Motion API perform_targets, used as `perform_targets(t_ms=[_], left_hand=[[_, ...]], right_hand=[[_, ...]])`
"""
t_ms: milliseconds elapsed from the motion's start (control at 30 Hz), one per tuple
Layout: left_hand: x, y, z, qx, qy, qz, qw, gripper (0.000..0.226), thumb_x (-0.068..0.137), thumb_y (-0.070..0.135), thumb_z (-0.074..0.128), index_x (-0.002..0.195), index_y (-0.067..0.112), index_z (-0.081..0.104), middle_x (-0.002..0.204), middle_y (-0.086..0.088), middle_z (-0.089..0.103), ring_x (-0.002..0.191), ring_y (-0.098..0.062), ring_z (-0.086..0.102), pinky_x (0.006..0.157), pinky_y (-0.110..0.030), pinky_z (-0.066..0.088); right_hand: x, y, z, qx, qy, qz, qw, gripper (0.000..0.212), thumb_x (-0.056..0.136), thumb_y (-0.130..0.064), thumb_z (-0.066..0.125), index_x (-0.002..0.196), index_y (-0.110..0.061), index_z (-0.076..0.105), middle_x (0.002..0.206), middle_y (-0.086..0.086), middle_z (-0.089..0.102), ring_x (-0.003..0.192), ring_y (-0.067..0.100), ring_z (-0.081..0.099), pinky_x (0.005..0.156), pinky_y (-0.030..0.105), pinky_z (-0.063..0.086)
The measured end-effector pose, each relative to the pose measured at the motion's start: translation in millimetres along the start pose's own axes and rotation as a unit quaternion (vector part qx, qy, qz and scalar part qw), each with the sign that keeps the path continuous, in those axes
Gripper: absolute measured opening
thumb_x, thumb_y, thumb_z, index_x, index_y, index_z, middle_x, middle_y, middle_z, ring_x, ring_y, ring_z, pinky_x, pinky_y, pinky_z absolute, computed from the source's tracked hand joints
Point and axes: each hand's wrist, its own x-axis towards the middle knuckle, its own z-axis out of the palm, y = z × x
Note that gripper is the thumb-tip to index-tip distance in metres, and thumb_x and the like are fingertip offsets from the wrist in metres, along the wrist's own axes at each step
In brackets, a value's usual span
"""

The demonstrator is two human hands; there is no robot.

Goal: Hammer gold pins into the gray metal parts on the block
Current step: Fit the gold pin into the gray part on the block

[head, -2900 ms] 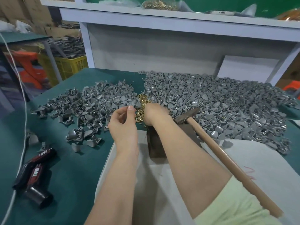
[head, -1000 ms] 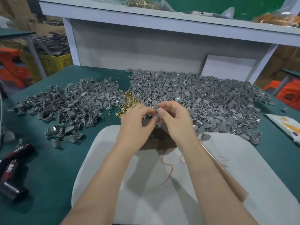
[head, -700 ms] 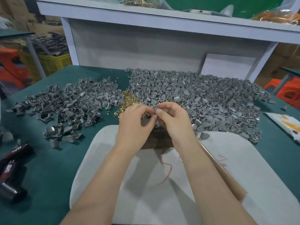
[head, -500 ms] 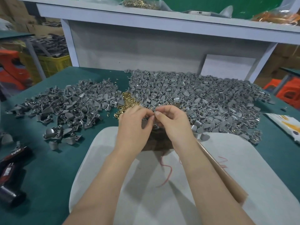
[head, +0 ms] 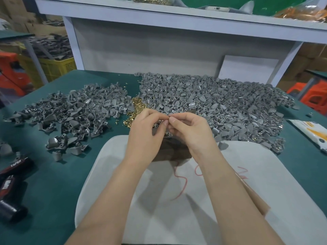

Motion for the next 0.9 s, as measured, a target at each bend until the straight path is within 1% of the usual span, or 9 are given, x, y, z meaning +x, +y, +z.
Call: perform_targets(t_ms=[67,133,167,267,333,400,600,767,900], left_hand=[[1.1,-1.2,-1.7,-0.012,0.000,-0.017,1.000,0.010,0.088,0.012,0.064,0.093,0.016,0.072,0.094,0.005,0.058,0.088,-0.011,0.056,0.080,-0.016,0.041],[2.4,-3.6,-4.9,-0.015,-0.001,-0.050,0.999,0.010,0.086,0.015,0.065,0.092,0.021,0.070,0.093,0.008,0.057,0.085,-0.007,0.054,0.074,-0.006,0.037],[2.6,-5.7,-6.4,-0.008,-0.011,-0.070,0.997,0.010,0.085,0.017,0.066,0.091,0.025,0.068,0.093,0.009,0.057,0.085,-0.007,0.054,0.076,-0.009,0.039],[2.1,-10.5,-8.5,0.028,-0.088,-0.131,0.987,0.011,0.081,0.026,0.069,0.088,0.033,0.063,0.101,0.004,0.058,0.099,-0.018,0.056,0.093,-0.035,0.044],[1.2,-10.4,-7.7,0.055,-0.133,-0.133,0.981,0.012,0.080,0.028,0.070,0.087,0.034,0.063,0.103,0.001,0.058,0.106,-0.023,0.054,0.096,-0.043,0.042],[1.3,-9.3,-5.9,0.078,-0.148,-0.122,0.978,0.009,0.081,0.027,0.069,0.086,0.034,0.064,0.102,0.001,0.058,0.108,-0.025,0.052,0.097,-0.044,0.041],[0.0,-9.2,-2.5,0.126,-0.120,-0.110,0.979,0.016,0.085,0.029,0.065,0.078,0.040,0.055,0.096,0.012,0.051,0.110,-0.021,0.048,0.093,-0.038,0.034],[0.9,-11.9,-0.2,0.125,-0.116,-0.102,0.980,0.005,0.085,0.027,0.065,0.084,0.031,0.064,0.093,0.012,0.049,0.108,-0.024,0.049,0.091,-0.037,0.035],[1.1,-13.1,0.2,0.132,-0.121,-0.086,0.980,0.004,0.085,0.024,0.064,0.088,0.025,0.067,0.092,0.012,0.049,0.106,-0.024,0.049,0.092,-0.039,0.037]], right_hand=[[1.8,0.9,-2.8,-0.055,0.021,-0.025,0.998,0.014,0.088,-0.002,0.061,0.080,-0.013,0.065,0.067,0.002,0.066,0.059,0.007,0.060,0.065,0.021,0.054],[4.2,2.8,-8.1,-0.189,0.048,-0.073,0.978,0.017,0.088,-0.006,0.062,0.076,-0.019,0.063,0.072,0.000,0.066,0.068,0.013,0.061,0.075,0.030,0.053],[4.6,3.7,-9.8,-0.253,0.052,-0.092,0.962,0.017,0.087,-0.008,0.063,0.076,-0.021,0.063,0.076,-0.001,0.066,0.074,0.016,0.062,0.079,0.033,0.052],[2.5,7.5,-9.3,-0.378,0.028,-0.107,0.919,0.011,0.086,-0.014,0.064,0.079,-0.022,0.064,0.087,0.000,0.066,0.081,0.016,0.060,0.084,0.035,0.049],[1.4,9.4,-6.9,-0.422,0.012,-0.115,0.899,0.013,0.086,-0.014,0.064,0.078,-0.024,0.062,0.092,0.001,0.062,0.082,0.015,0.058,0.085,0.034,0.047],[0.8,9.7,-5.1,-0.449,0.001,-0.120,0.885,0.014,0.086,-0.014,0.063,0.077,-0.025,0.061,0.092,0.001,0.057,0.085,0.017,0.055,0.087,0.035,0.044],[-0.3,8.6,-2.7,-0.535,-0.008,-0.149,0.832,0.009,0.090,-0.016,0.057,0.091,-0.013,0.065,0.096,0.003,0.054,0.092,0.024,0.055,0.087,0.037,0.043],[0.1,7.9,0.4,-0.588,-0.008,-0.173,0.790,0.012,0.092,-0.016,0.053,0.095,-0.011,0.063,0.103,0.004,0.055,0.093,0.026,0.054,0.083,0.034,0.041],[0.1,9.5,2.5,-0.598,-0.004,-0.185,0.780,0.010,0.092,-0.015,0.052,0.094,-0.012,0.062,0.102,0.003,0.055,0.093,0.025,0.054,0.084,0.035,0.040]])
